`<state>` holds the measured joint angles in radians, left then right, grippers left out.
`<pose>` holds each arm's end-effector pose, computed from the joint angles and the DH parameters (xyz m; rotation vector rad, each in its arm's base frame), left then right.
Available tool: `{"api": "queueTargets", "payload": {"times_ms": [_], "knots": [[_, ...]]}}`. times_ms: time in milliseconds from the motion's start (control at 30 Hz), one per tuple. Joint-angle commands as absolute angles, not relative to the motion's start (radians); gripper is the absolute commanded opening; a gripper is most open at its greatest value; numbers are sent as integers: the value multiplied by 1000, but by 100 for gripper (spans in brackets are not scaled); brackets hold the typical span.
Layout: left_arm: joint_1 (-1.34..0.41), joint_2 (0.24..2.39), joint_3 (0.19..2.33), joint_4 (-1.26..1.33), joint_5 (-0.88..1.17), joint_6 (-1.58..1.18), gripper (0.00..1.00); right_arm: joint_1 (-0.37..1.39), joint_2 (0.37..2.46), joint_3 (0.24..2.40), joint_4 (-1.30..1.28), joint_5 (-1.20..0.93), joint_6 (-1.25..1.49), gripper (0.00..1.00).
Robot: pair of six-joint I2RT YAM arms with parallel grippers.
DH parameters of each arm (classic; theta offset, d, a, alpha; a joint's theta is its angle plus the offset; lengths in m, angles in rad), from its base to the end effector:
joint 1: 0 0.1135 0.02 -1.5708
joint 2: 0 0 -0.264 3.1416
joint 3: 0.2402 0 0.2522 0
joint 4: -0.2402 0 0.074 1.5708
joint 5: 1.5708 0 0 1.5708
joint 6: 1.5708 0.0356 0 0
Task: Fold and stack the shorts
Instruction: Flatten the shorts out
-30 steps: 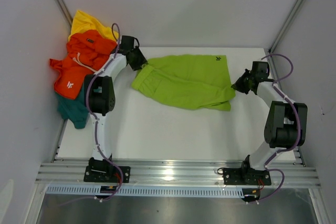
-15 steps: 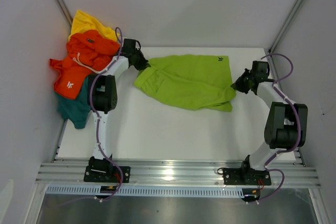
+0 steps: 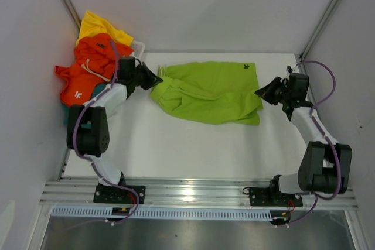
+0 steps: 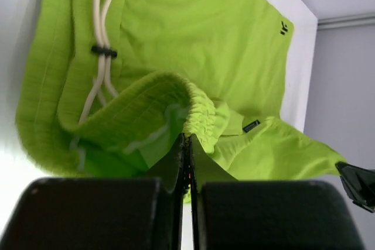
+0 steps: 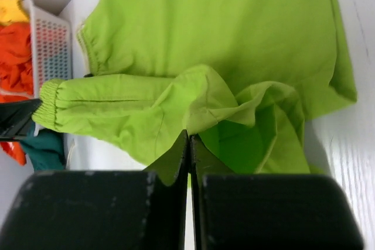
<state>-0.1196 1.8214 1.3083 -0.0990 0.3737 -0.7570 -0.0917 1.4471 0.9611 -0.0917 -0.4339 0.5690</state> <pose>0.4115 -0.0625 0.2397 -0.4992 2.2245 -0.8889 0.3211 -0.0145 0.2561 0.4577 2.1316 0.7409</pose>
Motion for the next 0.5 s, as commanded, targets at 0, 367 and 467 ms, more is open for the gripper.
{"api": "queueTargets", "payload": {"times_ms": [0,367,467], "knots": [[-89,1649,1094,130,456,-804,0,-91,1255,837,-29,-454,545,0],[-91,987,429,203,295,-798,0,-78,659,562,-270,-241,612,0],[-91,771,330,99,158,-785,0,-66,528,503,-354,-167,661,2]]}}
